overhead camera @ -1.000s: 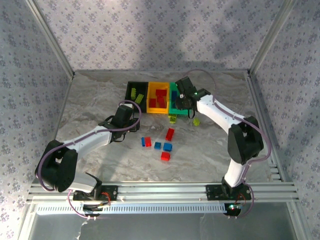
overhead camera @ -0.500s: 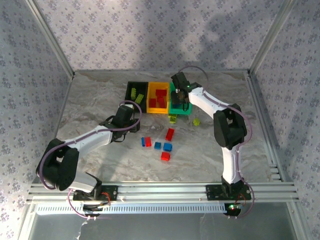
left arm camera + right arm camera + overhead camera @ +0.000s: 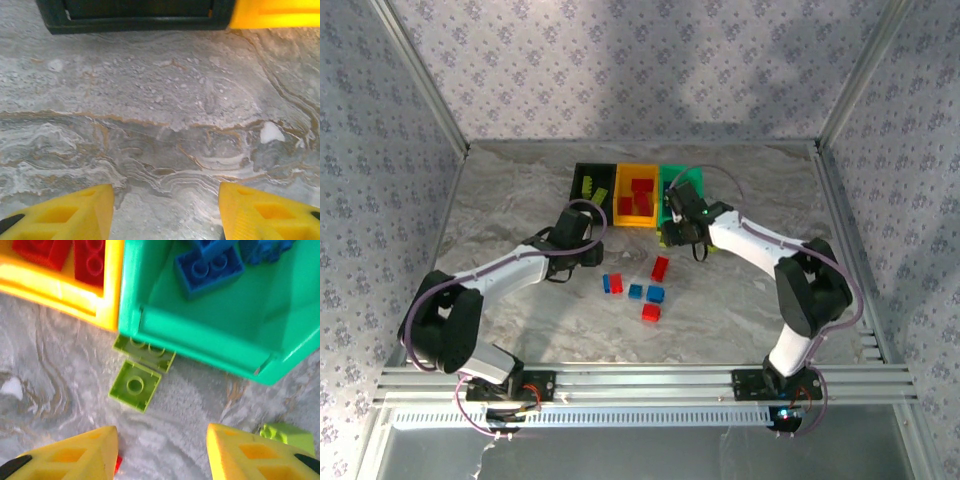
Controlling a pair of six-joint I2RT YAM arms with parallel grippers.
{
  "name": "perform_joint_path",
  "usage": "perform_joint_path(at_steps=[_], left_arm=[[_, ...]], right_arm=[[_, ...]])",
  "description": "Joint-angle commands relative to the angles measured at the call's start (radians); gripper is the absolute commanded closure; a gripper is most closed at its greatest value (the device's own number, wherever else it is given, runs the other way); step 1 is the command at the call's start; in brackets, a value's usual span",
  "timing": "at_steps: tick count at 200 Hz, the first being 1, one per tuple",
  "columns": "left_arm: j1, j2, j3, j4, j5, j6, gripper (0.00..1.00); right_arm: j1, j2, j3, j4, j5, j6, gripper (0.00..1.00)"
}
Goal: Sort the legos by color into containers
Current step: Pick up the lego from the center of the table.
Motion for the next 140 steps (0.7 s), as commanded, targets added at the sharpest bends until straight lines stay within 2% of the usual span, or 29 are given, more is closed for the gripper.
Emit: perform_joint_path(at_steps=[1, 20, 73, 140], left_arm=[[-0.02, -0.042, 0.007, -0.084, 0.106, -0.031, 0.43], [-0.073, -0.063, -0.005, -0.116, 0.125, -0.059, 0.44], [-0.322, -0.07, 0.061, -0.229, 0.012, -0.127, 0.45], [-0.463, 0.076, 0.265, -0.357, -0.058, -0.165, 0.44]], right_arm=[[-0.006, -0.07, -0.087, 0.036, 0.011, 0.003, 0.48], [-0.009, -0.105, -0.154, 0.08, 0.018, 0.011, 0.48], [-0.032, -0.146, -0.262, 0.157, 0.019, 0.003, 0.48], [-0.097, -0.204, -0.366, 0.236, -0.041, 0.01, 0.48]])
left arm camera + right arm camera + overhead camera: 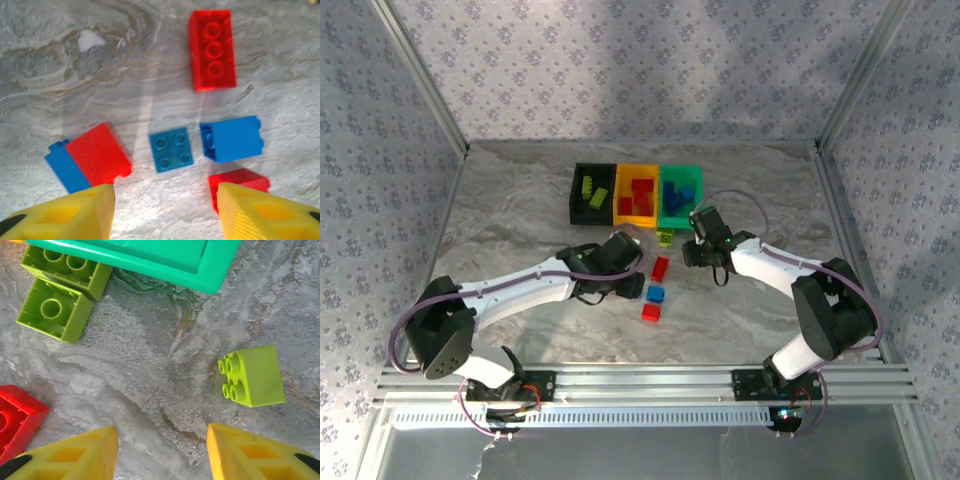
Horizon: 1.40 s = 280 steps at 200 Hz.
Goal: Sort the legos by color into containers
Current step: Pick up the lego from the center of the table.
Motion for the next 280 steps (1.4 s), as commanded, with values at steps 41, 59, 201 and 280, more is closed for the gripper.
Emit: perform_joint_path(at_steps=[41, 59, 201, 280], left_arm=[[-0.12, 0.229, 0.217, -0.134, -0.055, -0.039, 0.43], [-0.142, 0.298, 0.289, -0.191, -0.058, -0.04, 0.42], [-0.161, 0.507, 0.459, -0.322, -0.108, -0.091, 0.41], [-0.161, 0.506, 0.477, -0.293, -0.092, -0.078, 0.5]], right_arm=[[-0.074, -0.111, -0.099, 0.075, -0.086, 0.017, 0.48], [-0.096, -0.125, -0.12, 0.081, -0.114, 0.028, 0.48], [-0.116, -0.174, -0.144, 0.093, -0.148, 0.04, 0.48], [-0.117, -0.183, -0.147, 0.096, -0.152, 0.04, 0.48]])
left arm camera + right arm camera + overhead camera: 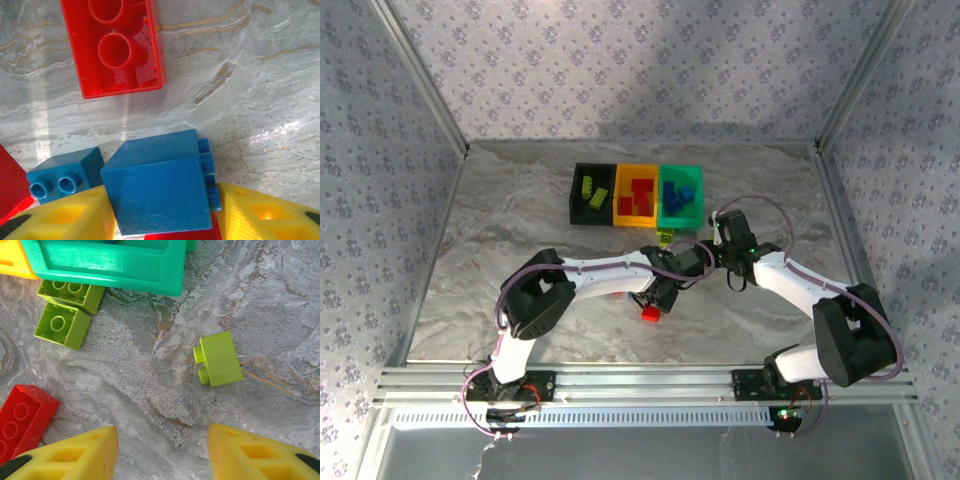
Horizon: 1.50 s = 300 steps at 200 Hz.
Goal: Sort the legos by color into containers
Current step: Pick up the lego from the center of the table, then place the lego in the container.
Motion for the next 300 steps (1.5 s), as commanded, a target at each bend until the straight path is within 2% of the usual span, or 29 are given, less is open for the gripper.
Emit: perform_joint_path(at_steps=[1, 9, 54, 82, 102, 148, 174, 192, 216, 282, 300], left_arm=[[-0.002, -0.014, 0.042, -0.003, -0.002, 0.005, 0.51], [-0.001, -0.017, 0.05, -0.004, -0.002, 0.009, 0.56], [-0.002, -0.054, 0.097, -0.011, -0.031, 0.033, 0.57], [0.013, -0.062, 0.203, -0.05, -0.079, 0.079, 0.56], [0.056, -0.039, 0.302, -0.054, -0.066, 0.124, 0.56], [0.19, 0.111, 0.601, -0.058, -0.005, 0.221, 0.56], [0.255, 0.27, 0.842, -0.127, 0.056, 0.251, 0.56], [0.285, 0.369, 0.992, -0.165, 0.059, 0.267, 0.56], [0.327, 0.466, 1.13, -0.167, 0.085, 0.269, 0.55], [0.376, 0.573, 1.194, -0.016, 0.176, 0.219, 0.53], [0.376, 0.58, 1.208, -0.02, 0.183, 0.214, 0.41]], right_arm=[[-0.006, -0.021, -0.013, 0.006, -0.01, 0.011, 0.48], [-0.005, -0.021, -0.013, 0.005, -0.012, 0.011, 0.48], [-0.006, -0.035, -0.018, 0.006, -0.004, 0.011, 0.48], [-0.008, -0.042, -0.024, 0.009, -0.001, 0.019, 0.48], [-0.007, -0.043, -0.03, 0.021, -0.012, 0.039, 0.48], [-0.009, -0.051, -0.042, 0.024, 0.02, 0.065, 0.48], [-0.011, -0.082, -0.08, 0.073, 0.031, 0.108, 0.48], [-0.01, -0.111, -0.093, 0.082, 0.034, 0.114, 0.48], [-0.01, -0.139, -0.11, 0.086, 0.05, 0.114, 0.47], [-0.013, -0.111, -0.096, 0.088, 0.042, 0.114, 0.47], [-0.015, -0.11, -0.096, 0.091, 0.044, 0.112, 0.47]])
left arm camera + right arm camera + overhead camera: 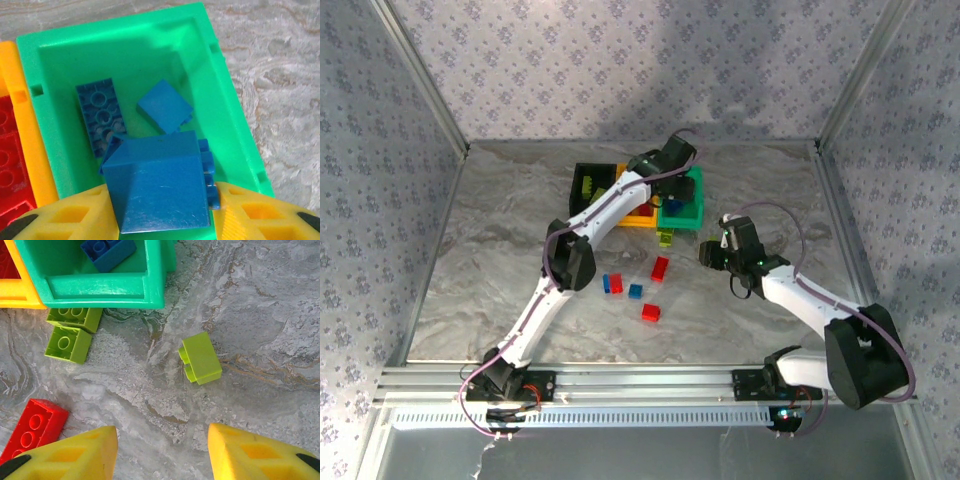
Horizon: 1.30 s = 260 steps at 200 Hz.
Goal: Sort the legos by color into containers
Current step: Place the lego in the container, then pick up the lego from the middle-right of the table.
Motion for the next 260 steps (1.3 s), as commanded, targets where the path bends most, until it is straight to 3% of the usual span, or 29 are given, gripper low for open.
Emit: perform_joint_path(at_steps=[1, 46, 78, 127, 195, 260], left_arm=[[-0.007, 0.016, 0.058, 0.034, 0.043, -0.009, 0.41], [-0.014, -0.055, 0.042, -0.009, 0.028, 0.012, 0.35], [-0.043, -0.19, -0.079, 0.017, -0.008, 0.045, 0.35], [-0.073, -0.501, -0.537, 0.21, -0.06, 0.069, 0.35], [0.024, -0.908, -1.104, 0.338, -0.1, 0.068, 0.35], [0.104, -1.111, -1.412, 0.406, -0.127, 0.075, 0.35]], right_arm=[[-0.007, 0.007, 0.003, 0.011, 0.016, 0.008, 0.47], [-0.023, 0.027, 0.018, -0.01, 0.024, -0.003, 0.47], [-0.058, 0.06, 0.038, -0.037, 0.027, -0.02, 0.47], [-0.125, 0.186, 0.101, -0.05, -0.039, -0.061, 0.47], [-0.122, 0.31, 0.169, -0.038, -0.103, -0.098, 0.48], [-0.09, 0.423, 0.292, -0.102, -0.067, -0.123, 0.5]])
